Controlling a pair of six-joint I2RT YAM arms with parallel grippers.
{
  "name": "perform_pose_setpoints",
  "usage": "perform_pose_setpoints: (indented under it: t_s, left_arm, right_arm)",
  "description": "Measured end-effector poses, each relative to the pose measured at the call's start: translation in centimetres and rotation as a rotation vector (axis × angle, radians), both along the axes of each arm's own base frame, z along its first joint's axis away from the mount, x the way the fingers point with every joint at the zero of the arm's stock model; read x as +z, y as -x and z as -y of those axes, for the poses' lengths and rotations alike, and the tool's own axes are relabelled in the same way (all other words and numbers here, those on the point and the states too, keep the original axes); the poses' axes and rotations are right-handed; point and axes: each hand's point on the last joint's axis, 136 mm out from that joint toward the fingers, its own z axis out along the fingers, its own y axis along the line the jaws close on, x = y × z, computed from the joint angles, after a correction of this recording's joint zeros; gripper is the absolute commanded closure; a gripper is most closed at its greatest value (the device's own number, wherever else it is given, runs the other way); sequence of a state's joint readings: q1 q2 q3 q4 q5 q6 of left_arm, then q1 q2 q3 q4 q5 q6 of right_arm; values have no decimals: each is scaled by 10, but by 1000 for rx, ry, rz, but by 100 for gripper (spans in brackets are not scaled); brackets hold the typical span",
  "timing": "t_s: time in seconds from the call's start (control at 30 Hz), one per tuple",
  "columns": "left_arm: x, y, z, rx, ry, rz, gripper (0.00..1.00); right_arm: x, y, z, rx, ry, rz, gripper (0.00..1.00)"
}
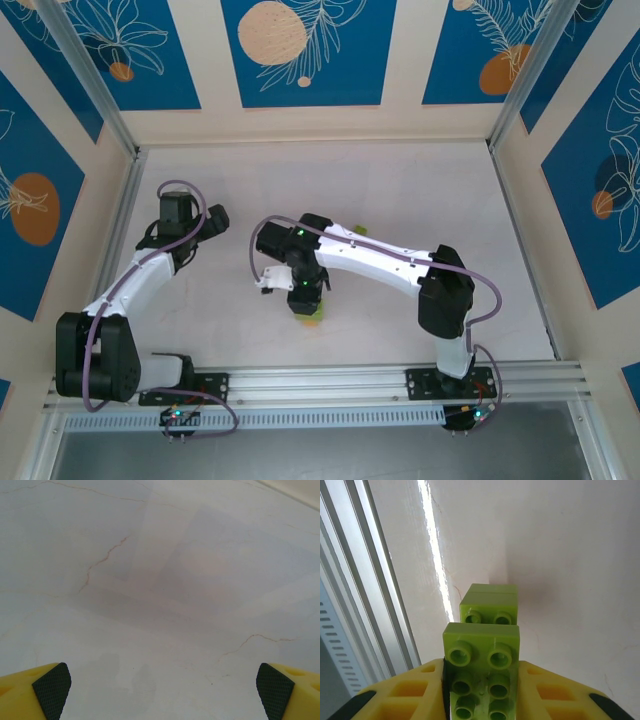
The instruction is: Assemble a carrot with lego
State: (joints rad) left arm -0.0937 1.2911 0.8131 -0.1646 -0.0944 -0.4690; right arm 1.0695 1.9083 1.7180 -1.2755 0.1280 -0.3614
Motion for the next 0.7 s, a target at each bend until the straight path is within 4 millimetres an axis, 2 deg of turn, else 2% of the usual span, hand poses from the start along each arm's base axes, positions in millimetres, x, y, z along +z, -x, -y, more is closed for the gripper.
perform_pose_setpoints:
  t_s: [0.23,0.53,0.7]
  left_arm:
    - [0,0,0,0,0,0,2]
    - [0,0,0,0,0,0,2]
    - [0,0,0,-1,0,0,2]
  right_arm:
    - [-2,-2,-1,22,-5,3,67]
    - [-14,-3,2,24,23,-13,66]
    - [-14,-6,2,24,17,-10,58]
